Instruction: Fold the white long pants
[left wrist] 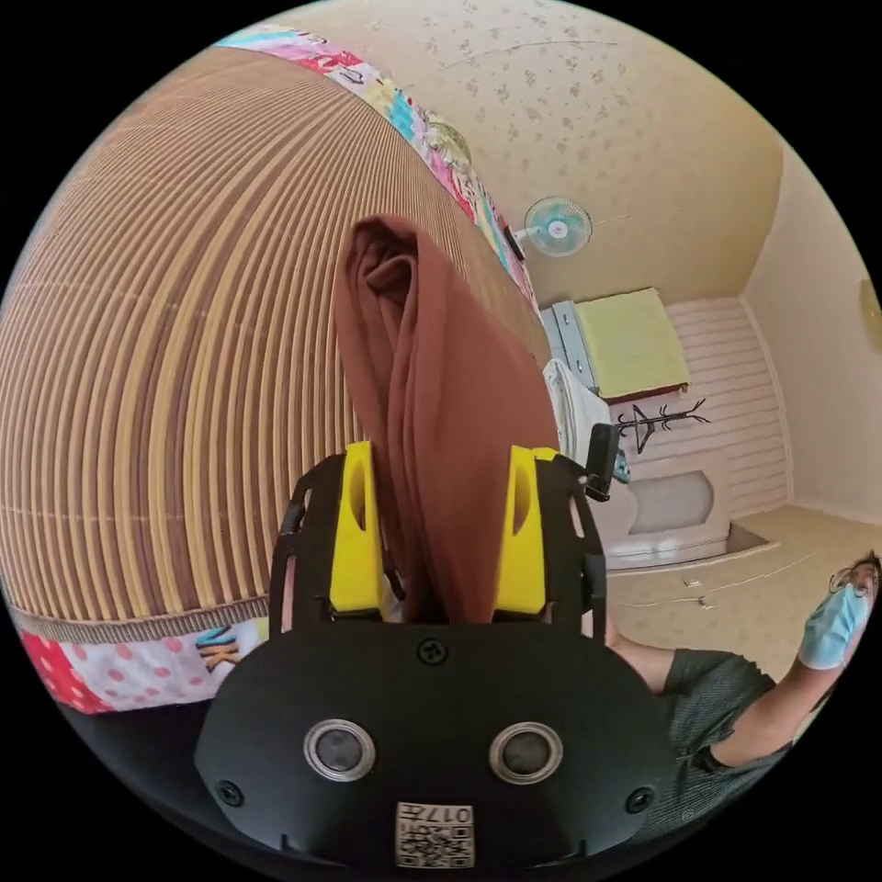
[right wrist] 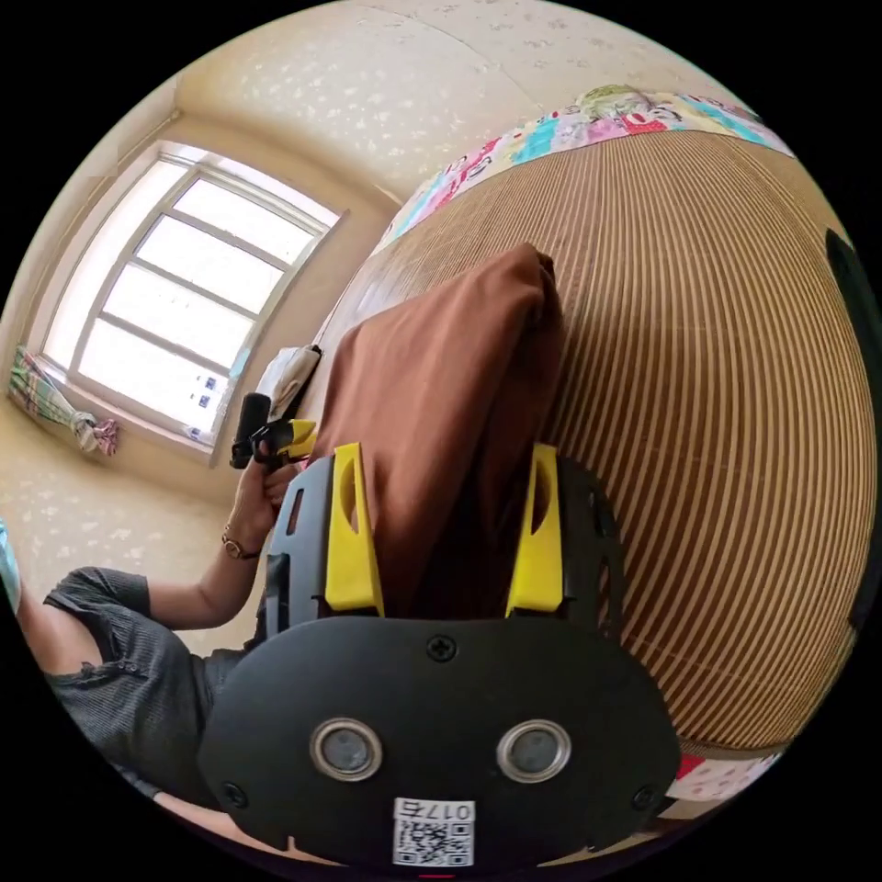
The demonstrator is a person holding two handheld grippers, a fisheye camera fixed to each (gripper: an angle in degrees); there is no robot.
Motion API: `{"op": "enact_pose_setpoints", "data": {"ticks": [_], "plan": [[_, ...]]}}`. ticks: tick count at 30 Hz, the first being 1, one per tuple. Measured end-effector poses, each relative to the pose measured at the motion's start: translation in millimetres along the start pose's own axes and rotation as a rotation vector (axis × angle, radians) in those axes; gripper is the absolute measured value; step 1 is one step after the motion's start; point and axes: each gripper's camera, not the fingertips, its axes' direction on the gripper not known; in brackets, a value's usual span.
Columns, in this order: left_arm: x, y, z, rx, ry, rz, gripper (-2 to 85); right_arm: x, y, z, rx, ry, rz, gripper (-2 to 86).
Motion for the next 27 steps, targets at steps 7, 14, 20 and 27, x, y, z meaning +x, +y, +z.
{"op": "enact_pose_setpoints", "data": {"ticks": [7,14,20,27], "plan": [[-44,57,2,-0.048,0.304,-0.173,7.2,-5,27,11,0.056,-0.246,0.049,10.1],[139,27,64,-0.16,0.208,0.181,6.7,-47,42,-93,0.109,-0.127,-0.139,7.2],[330,-38,175,-0.178,0.378,0.486,7.6,-91,46,-289,0.302,0.177,-0.173,8.3],[394,-63,388,-0.395,0.133,0.576,12.1,-20,38,-396,0.202,0.697,0.215,13.9]]}}
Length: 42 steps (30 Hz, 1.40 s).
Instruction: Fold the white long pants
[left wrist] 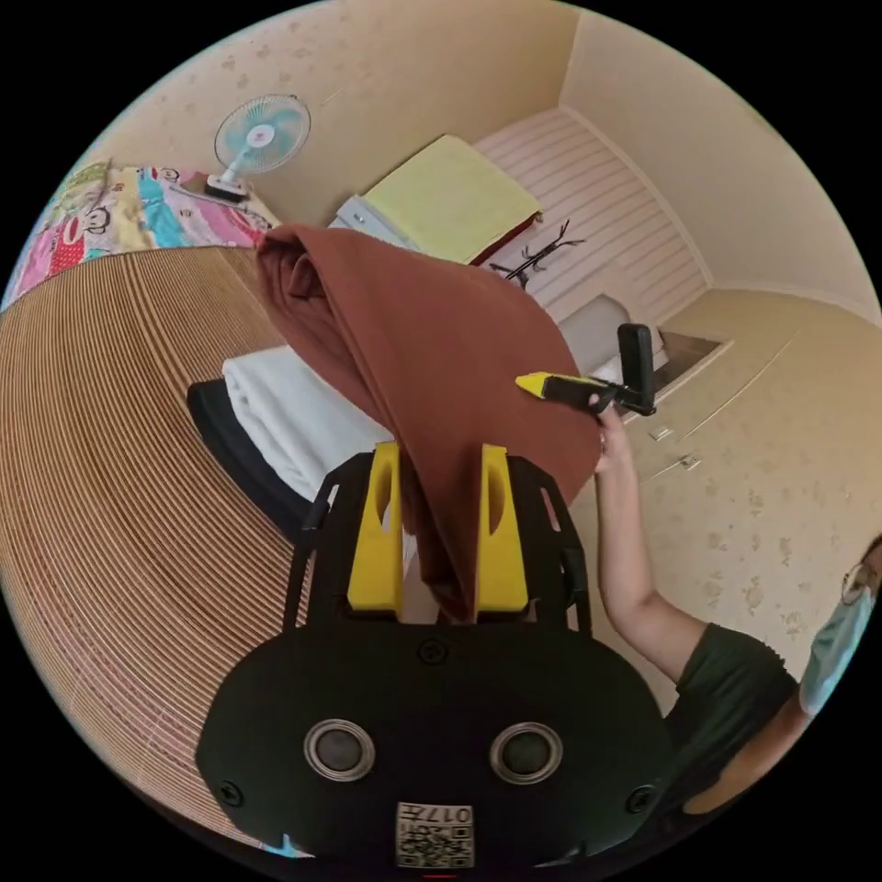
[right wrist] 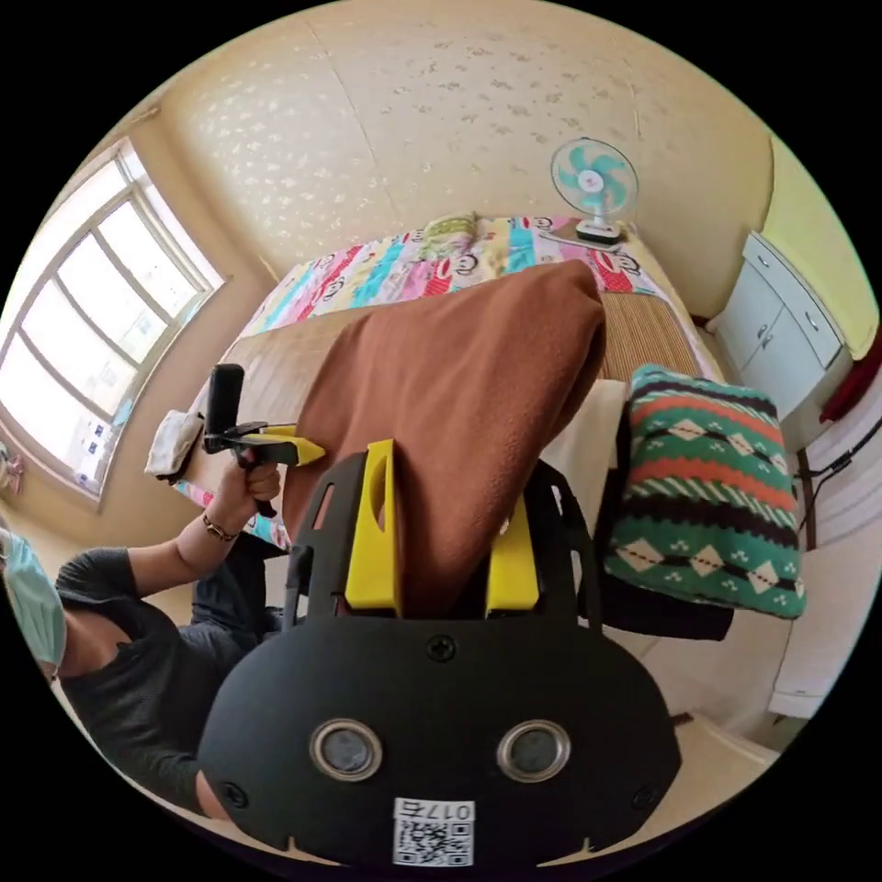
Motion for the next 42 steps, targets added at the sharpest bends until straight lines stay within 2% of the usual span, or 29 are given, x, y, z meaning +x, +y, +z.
{"op": "enact_pose_setpoints", "data": {"ticks": [2,4,6,7,8,9,11,12,14,16,20,21,24,26,30,42], "plan": [[-28,45,28,-0.039,0.117,-0.042,12.4,38,1,34,-0.119,0.177,0.155,13.9],[-35,102,11,0.004,0.144,-0.054,12.3,51,13,60,-0.205,0.389,0.258,13.1],[-32,164,-28,0.074,0.052,-0.026,12.2,20,41,53,-0.033,0.488,0.282,13.2],[-31,205,-60,0.117,-0.089,-0.029,12.1,8,49,48,0.021,0.505,0.291,13.4],[-32,242,-94,0.157,-0.266,-0.063,12.0,-20,66,36,0.153,0.516,0.292,13.7],[-32,260,-111,0.179,-0.354,-0.084,12.2,-54,85,29,0.291,0.478,0.264,14.0],[-37,315,-174,0.27,-0.674,-0.18,15.3,-106,103,34,0.408,0.34,0.175,15.3],[-39,325,-187,0.29,-0.75,-0.21,16.7,-139,103,53,0.383,0.234,0.12,16.7],[-54,350,-226,0.337,-0.964,-0.356,29.4,-192,94,96,0.314,0.091,0.035,19.8],[-71,356,-242,0.331,-1.016,-0.416,35.1,-247,81,152,0.265,0.008,-0.034,22.6],[-111,355,-246,0.329,-1.082,-0.558,37.5,-364,40,306,-0.058,-0.039,-0.124,26.9],[-115,354,-244,0.329,-1.089,-0.567,37.8,-389,35,332,-0.072,-0.017,-0.115,26.4],[-137,348,-223,0.275,-1.08,-0.631,39.1,-419,31,362,-0.007,0.075,-0.015,24.8],[-136,337,-203,0.215,-1.189,-0.655,39.8,-428,27,378,-0.036,0.081,0.026,26.3],[-138,333,-195,0.227,-1.191,-0.691,41.2,-449,32,399,-0.002,0.21,-0.004,27.7],[-123,332,-182,0.217,-1.198,-0.699,41.6,-438,53,406,0.009,0.198,-0.002,27.6]]}}
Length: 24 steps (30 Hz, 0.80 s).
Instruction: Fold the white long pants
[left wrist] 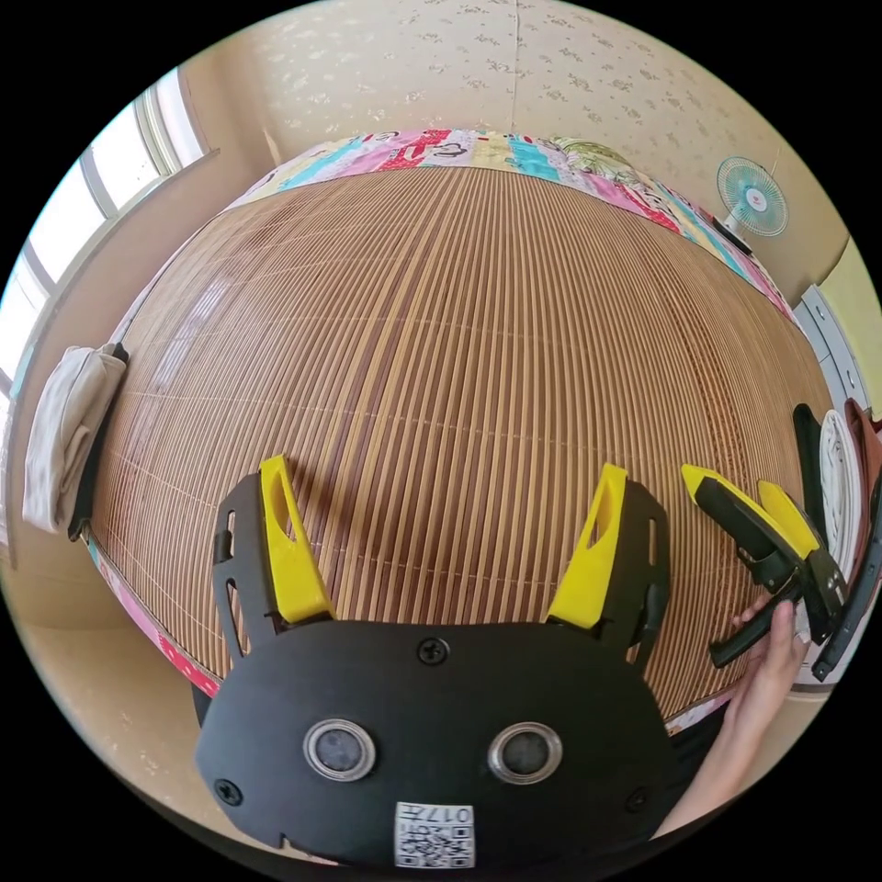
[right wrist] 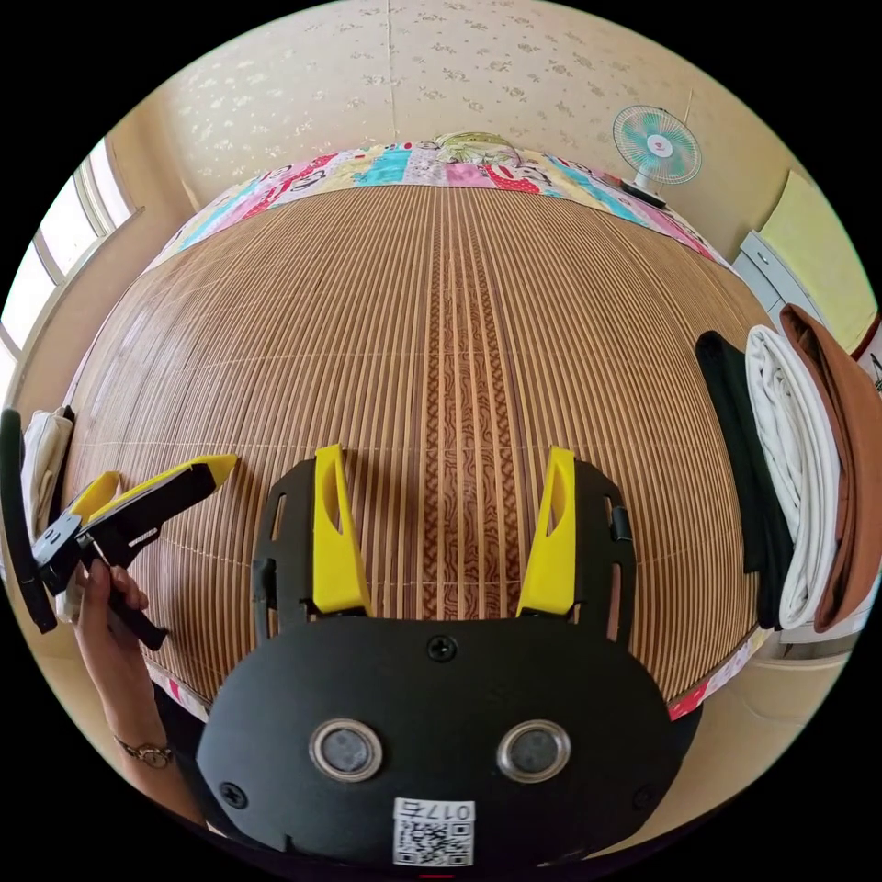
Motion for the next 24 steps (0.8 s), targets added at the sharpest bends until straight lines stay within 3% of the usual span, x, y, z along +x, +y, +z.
{"op": "enact_pose_setpoints", "data": {"ticks": [24], "plan": [[-1,2,-12,-0.001,-0.005,0.001,41.6,30,29,12,-0.001,0.006,-0.002,27.7]]}}
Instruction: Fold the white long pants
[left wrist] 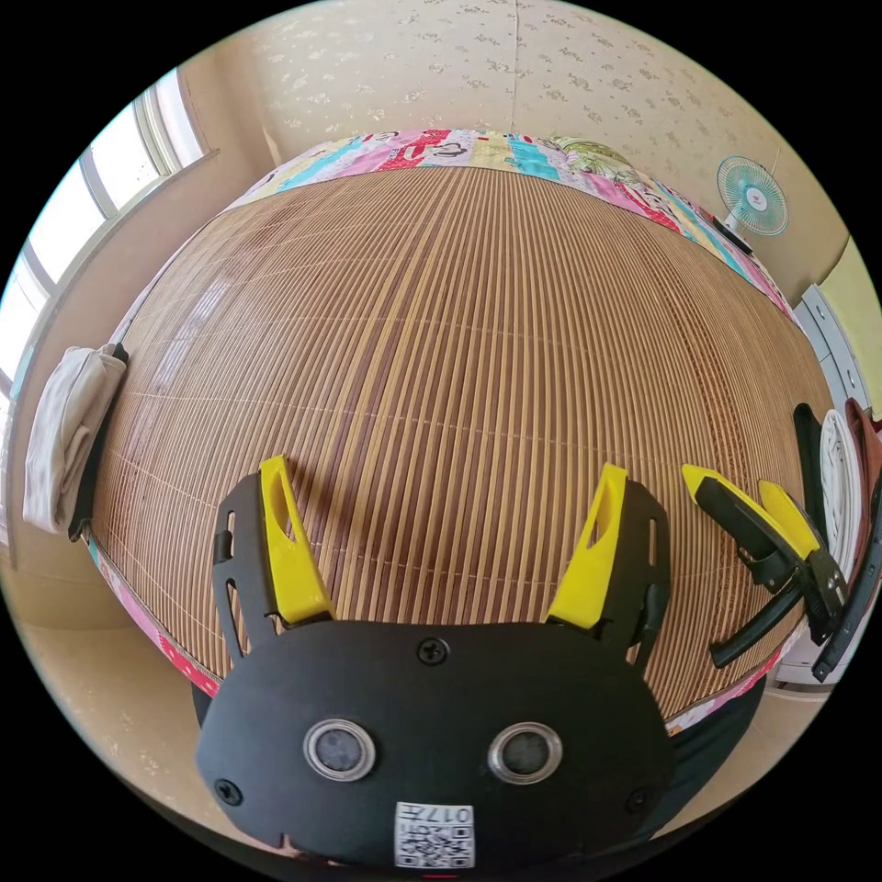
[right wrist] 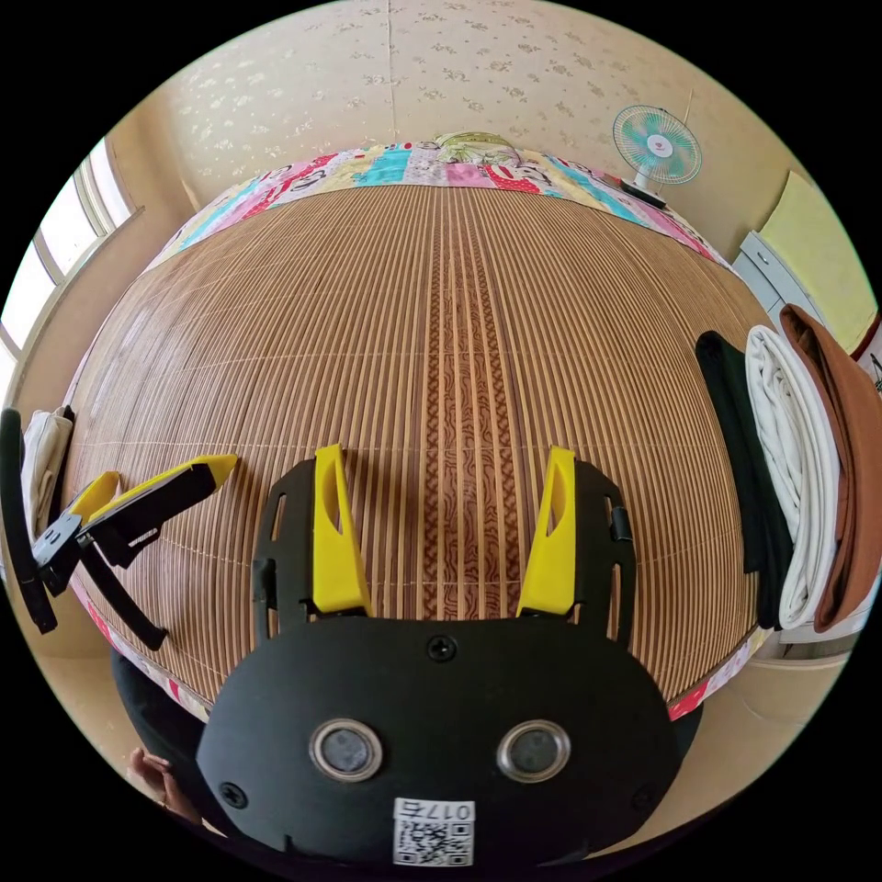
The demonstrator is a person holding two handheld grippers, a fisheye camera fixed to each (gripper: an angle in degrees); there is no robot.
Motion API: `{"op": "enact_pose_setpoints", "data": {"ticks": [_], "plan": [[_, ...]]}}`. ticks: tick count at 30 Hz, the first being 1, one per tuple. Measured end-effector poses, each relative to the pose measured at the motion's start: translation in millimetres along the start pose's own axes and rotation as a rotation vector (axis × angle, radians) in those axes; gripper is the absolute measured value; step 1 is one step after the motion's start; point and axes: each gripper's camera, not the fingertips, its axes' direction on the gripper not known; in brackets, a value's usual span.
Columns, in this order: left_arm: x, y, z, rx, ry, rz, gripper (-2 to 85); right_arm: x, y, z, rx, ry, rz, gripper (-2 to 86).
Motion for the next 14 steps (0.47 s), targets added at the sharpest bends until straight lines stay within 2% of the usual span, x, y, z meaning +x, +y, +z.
{"op": "enact_pose_setpoints", "data": {"ticks": [14], "plan": [[-7,-7,-3,0.001,-0.002,0.0,41.5,17,8,3,0.0,0.002,0.0,27.6]]}}
